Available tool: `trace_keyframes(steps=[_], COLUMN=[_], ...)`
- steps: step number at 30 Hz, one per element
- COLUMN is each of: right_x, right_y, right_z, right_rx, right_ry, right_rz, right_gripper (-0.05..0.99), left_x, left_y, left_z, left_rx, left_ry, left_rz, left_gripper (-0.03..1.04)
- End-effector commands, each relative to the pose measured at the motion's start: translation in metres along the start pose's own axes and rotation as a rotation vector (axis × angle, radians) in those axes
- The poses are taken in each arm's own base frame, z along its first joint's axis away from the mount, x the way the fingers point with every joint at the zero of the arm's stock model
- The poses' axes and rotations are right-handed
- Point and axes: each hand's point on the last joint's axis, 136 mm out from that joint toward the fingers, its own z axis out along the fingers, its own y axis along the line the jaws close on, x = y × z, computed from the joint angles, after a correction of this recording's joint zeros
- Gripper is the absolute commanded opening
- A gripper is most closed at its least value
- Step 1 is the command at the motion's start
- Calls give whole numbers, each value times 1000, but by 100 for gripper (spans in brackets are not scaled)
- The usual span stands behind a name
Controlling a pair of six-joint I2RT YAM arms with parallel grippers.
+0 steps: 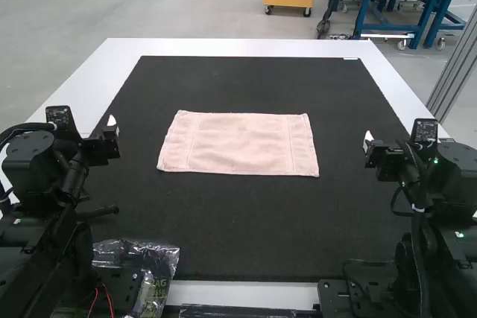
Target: Fold the towel.
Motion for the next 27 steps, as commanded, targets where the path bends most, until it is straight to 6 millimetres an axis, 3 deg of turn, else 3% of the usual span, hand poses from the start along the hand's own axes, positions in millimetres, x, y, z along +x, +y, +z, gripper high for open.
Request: trace_keyframes(steps=[1,8,13,23,27], right_x=[2,2,2,1,-22], right_y=[1,1,1,1,2], right_z=[0,0,0,0,-1], right_rx=[-9,-9,-9,-7,-10], right_ry=[3,3,3,-4,-100], right_rz=[-7,-7,-7,-2,-33], right_gripper=[92,92,92,92,92], left_x=[1,1,8,9,-5], left_y=[3,3,2,3,6], left_z=[0,0,0,0,0], left_rx=[-16,-16,-13,-16,-25], left_ry=[-4,-2,25,28,-29], left_rz=[-11,-10,-151,-232,-250], left_gripper=[97,97,97,97,97])
